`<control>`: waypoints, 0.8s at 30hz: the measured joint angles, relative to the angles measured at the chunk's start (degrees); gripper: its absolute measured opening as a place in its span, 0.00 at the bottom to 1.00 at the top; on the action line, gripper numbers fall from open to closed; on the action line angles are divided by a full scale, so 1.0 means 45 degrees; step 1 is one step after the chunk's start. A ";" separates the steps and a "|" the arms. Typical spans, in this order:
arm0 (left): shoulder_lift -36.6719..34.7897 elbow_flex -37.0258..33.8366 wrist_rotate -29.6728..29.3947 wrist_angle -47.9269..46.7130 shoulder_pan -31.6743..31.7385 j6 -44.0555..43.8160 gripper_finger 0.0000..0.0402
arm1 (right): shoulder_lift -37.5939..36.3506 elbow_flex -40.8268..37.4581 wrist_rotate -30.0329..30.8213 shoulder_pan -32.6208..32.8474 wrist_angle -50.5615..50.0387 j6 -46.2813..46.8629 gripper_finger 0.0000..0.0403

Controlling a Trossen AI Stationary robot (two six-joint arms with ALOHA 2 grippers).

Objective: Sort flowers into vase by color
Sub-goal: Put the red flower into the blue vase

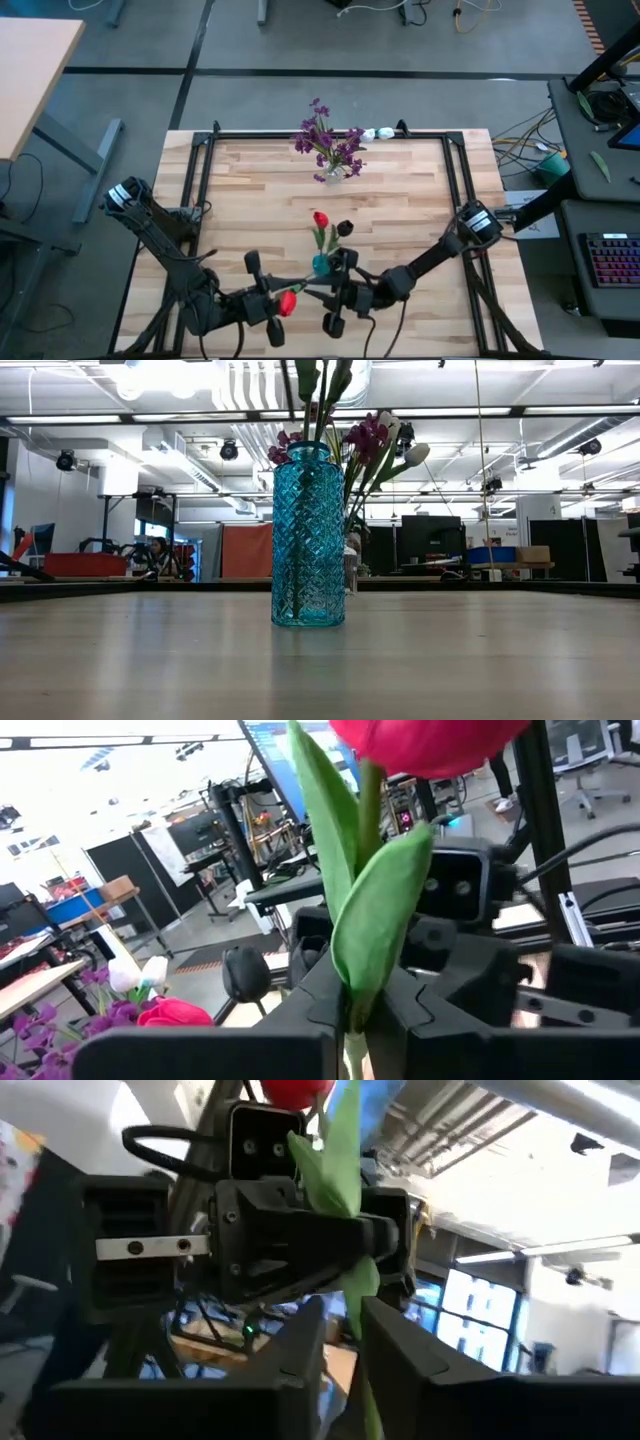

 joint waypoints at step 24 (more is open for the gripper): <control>0.0000 -0.0082 -0.0002 -0.0409 0.1224 -0.1465 0.00 | 0.0000 0.1847 0.6267 0.2361 -0.1125 -0.4391 0.52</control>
